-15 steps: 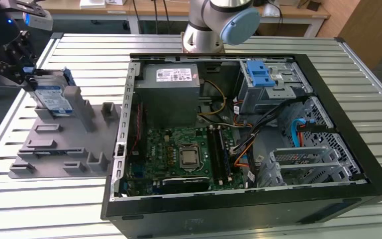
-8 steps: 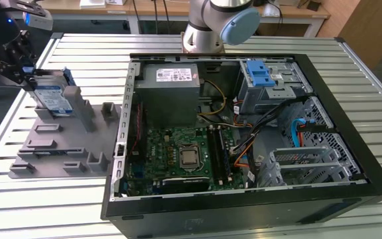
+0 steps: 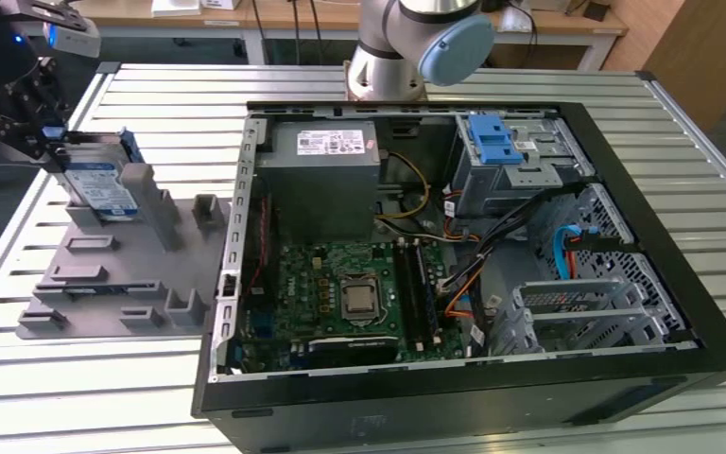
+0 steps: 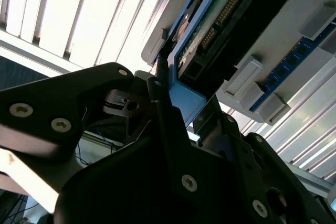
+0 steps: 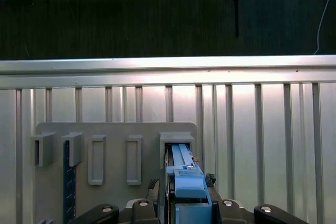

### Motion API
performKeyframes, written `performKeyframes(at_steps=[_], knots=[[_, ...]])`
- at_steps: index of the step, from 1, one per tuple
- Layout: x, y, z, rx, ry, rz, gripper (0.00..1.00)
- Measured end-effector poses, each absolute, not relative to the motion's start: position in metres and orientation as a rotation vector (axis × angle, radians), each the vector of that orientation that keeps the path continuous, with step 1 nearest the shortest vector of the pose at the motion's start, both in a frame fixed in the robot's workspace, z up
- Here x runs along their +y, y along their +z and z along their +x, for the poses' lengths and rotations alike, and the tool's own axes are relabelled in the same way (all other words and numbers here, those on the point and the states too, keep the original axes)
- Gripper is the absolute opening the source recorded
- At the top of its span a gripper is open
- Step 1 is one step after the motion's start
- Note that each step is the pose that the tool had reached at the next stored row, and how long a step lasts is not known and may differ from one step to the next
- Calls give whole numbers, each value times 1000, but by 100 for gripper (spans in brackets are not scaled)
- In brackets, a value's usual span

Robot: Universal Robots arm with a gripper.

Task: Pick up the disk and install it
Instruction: 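Pick up the disk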

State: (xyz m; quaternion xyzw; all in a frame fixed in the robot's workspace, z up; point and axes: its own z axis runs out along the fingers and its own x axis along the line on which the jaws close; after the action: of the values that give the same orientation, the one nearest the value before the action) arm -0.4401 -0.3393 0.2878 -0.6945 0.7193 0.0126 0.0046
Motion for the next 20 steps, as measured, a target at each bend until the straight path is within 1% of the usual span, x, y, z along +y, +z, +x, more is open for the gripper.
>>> performKeyframes(at_steps=[14, 16, 17, 20], knots=[[-339, 288, -440, 2250, 33, -2173, 44], [-339, 288, -440, 2250, 33, -2173, 43], [-339, 288, -440, 2250, 33, -2173, 36], [-339, 288, -440, 2250, 32, -2173, 36]])
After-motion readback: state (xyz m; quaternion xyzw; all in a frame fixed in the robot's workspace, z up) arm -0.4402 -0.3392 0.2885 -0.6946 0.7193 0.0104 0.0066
